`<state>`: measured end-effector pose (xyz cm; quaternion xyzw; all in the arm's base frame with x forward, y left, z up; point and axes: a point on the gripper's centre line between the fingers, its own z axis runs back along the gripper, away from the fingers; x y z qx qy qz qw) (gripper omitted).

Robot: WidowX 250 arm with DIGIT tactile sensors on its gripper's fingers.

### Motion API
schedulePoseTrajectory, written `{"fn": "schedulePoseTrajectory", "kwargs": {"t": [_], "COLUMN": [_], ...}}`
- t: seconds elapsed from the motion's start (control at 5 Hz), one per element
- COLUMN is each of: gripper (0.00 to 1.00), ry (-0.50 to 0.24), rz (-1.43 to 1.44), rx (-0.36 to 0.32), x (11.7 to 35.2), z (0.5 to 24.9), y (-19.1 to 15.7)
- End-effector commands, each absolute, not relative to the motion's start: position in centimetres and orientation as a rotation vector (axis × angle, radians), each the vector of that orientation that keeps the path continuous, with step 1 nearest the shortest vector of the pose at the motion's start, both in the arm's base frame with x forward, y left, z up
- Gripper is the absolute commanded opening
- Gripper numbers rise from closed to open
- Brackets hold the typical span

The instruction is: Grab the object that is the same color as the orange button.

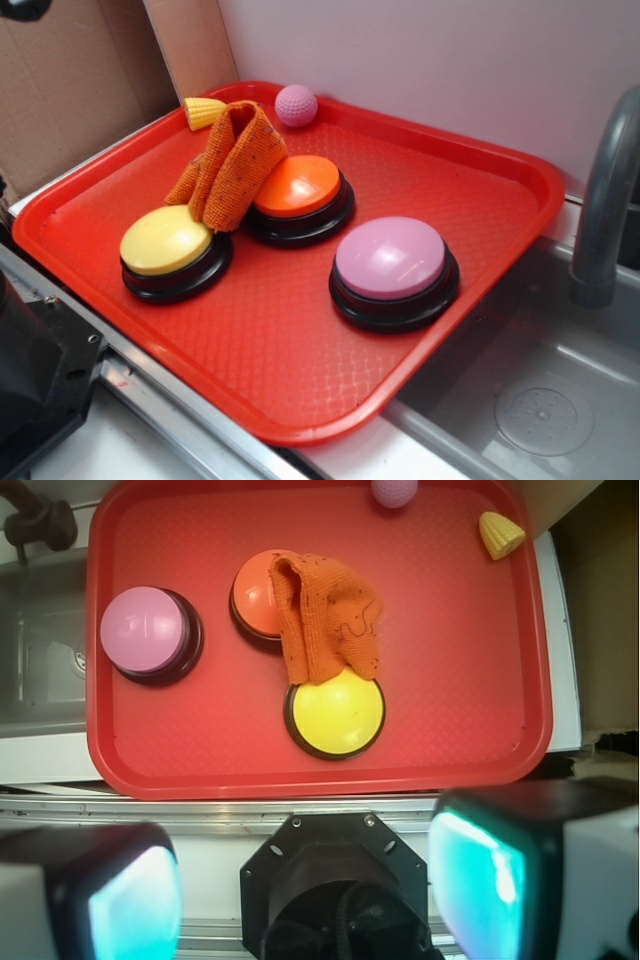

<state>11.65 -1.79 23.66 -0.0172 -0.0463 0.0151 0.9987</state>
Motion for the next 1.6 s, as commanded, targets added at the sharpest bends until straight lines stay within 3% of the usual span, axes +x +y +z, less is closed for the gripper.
{"fn": "schedulePoseTrajectory", "kwargs": {"t": [0.0, 0.4, 0.8, 1.4], "gripper": [1.0, 1.0, 1.0, 1.0], "ry": [-0.093, -0.134, -0.23, -0.22], "rz": [0.03, 0.101, 0.315, 0.474], "rx": [-0.034, -0.008, 0.066, 0.146], "x": [11.7, 13.7, 16.5, 22.9], "z": [23.7, 21.6, 17.1, 10.7], "y": [-1.8, -2.2, -2.9, -1.2]}}
